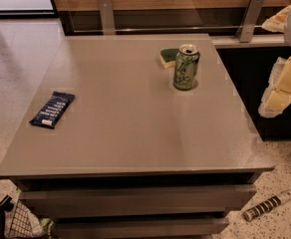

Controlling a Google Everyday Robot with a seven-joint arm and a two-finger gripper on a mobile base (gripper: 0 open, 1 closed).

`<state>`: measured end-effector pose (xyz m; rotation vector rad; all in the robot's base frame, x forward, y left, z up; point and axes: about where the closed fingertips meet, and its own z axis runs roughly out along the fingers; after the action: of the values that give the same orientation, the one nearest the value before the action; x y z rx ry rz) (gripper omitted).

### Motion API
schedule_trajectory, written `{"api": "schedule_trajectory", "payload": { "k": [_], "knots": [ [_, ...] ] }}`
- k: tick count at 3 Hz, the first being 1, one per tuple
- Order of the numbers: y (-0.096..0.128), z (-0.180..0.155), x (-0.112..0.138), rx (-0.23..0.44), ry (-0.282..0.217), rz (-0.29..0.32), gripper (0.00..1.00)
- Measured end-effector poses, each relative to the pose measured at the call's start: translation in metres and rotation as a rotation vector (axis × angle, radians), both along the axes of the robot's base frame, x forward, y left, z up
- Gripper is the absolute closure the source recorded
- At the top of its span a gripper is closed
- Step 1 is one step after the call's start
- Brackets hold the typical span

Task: Move sponge near rxbar blueberry

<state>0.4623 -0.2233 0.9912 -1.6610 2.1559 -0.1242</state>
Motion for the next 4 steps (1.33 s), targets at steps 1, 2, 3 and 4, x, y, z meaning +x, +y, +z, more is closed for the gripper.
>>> {"api": "schedule_trajectory", "payload": {
  "k": [1, 2, 3, 4],
  "knots": [
    [-0.025, 0.008, 0.058, 0.139, -0.148, 0.021, 0.00],
    [-0.042, 0.010, 0.102, 0.268, -0.250, 0.030, 0.00],
    [-0.050, 0.005, 0.125, 0.339, -0.279, 0.017, 0.00],
    [-0.057, 0.000, 0.142, 0.393, -0.279, -0.032, 0.00]
  ]
}}
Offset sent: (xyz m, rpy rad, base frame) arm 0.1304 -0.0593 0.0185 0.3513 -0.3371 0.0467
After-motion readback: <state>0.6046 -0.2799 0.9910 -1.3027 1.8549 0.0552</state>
